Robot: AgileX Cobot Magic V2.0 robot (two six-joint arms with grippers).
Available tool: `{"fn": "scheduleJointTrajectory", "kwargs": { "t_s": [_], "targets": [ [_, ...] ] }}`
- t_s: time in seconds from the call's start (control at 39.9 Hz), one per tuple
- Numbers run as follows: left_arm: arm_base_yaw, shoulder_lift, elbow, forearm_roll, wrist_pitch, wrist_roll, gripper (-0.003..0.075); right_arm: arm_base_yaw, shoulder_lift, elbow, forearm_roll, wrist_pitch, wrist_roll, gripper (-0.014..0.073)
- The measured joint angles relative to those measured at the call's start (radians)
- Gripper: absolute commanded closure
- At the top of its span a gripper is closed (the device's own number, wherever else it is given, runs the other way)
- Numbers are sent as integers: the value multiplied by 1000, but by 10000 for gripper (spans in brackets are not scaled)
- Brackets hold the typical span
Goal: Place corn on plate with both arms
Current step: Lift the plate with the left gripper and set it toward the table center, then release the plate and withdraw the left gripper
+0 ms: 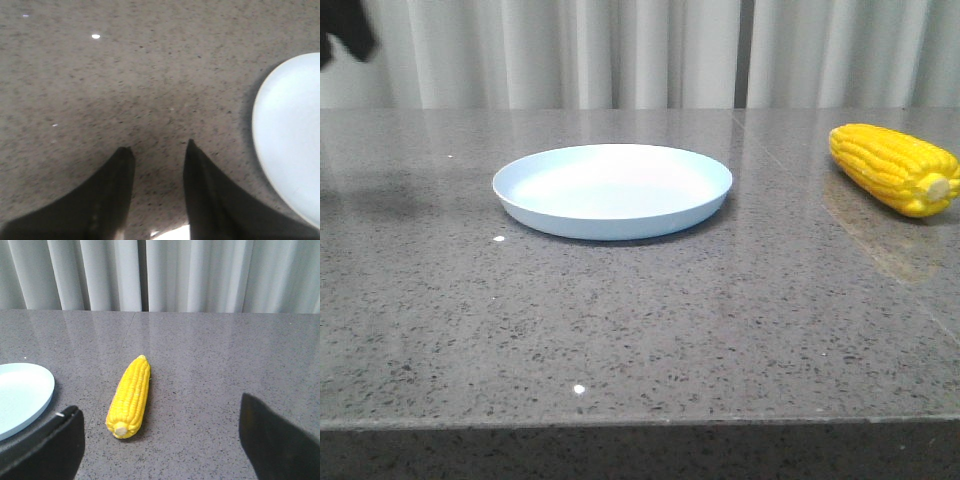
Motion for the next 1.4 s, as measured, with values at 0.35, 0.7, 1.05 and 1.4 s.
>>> {"fn": "scheduleJointTrajectory", "kwargs": {
  "t_s": [0.35, 0.7, 1.05, 1.4],
  "targets": [
    [21, -353, 258, 76, -117, -21, 741, 0, 0, 0, 0, 0, 0, -52],
    [21, -947, 696, 76, -384, -21, 741, 0, 0, 0, 0, 0, 0, -52],
    [21, -1384, 870, 76, -388, -21, 741, 0, 0, 0, 0, 0, 0, -52],
    [21, -1386, 876, 78, -390, -21, 741, 0, 50, -15, 5, -6, 0, -52]
  ]
}}
